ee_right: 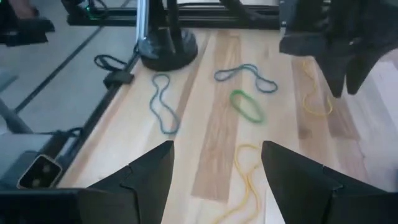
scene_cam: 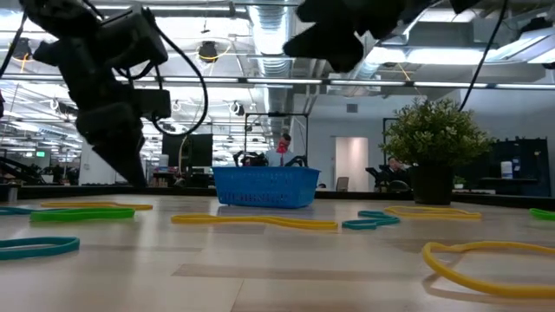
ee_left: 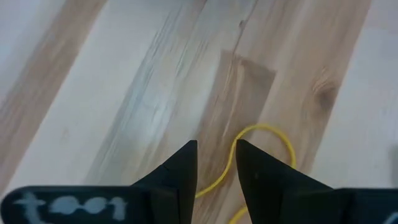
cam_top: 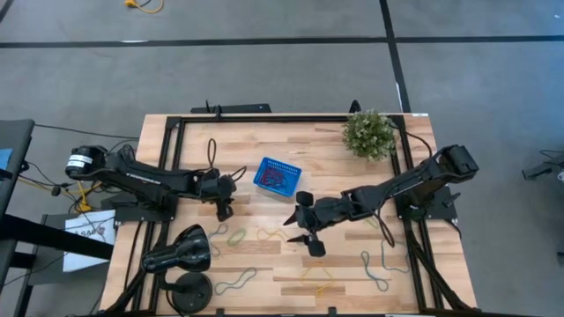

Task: Pick and place items into bin
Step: Put the yellow rubber band into the blue bin

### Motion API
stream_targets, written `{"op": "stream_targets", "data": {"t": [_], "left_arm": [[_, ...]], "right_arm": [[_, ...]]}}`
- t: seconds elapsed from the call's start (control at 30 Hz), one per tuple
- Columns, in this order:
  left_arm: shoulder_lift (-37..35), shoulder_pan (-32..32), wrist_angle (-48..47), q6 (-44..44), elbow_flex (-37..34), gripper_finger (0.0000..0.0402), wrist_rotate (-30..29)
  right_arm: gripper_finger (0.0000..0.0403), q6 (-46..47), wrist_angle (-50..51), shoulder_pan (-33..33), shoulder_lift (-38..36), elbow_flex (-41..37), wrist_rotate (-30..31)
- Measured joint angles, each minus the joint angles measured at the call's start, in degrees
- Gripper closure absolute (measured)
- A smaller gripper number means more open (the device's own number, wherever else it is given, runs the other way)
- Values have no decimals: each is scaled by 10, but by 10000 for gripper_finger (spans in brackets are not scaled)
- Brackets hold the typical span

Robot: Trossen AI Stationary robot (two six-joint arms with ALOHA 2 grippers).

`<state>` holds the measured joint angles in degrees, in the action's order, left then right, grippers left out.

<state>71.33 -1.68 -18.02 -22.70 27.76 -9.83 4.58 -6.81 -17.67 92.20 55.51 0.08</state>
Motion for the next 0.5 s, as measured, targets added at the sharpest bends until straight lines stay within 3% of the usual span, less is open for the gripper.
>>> {"op": "stream_targets", "data": {"t": [0.5], "left_arm": [[0, 0, 61, 82, -41, 301, 33]], "right_arm": [[164, 0, 4, 18, 9, -1, 0]]}}
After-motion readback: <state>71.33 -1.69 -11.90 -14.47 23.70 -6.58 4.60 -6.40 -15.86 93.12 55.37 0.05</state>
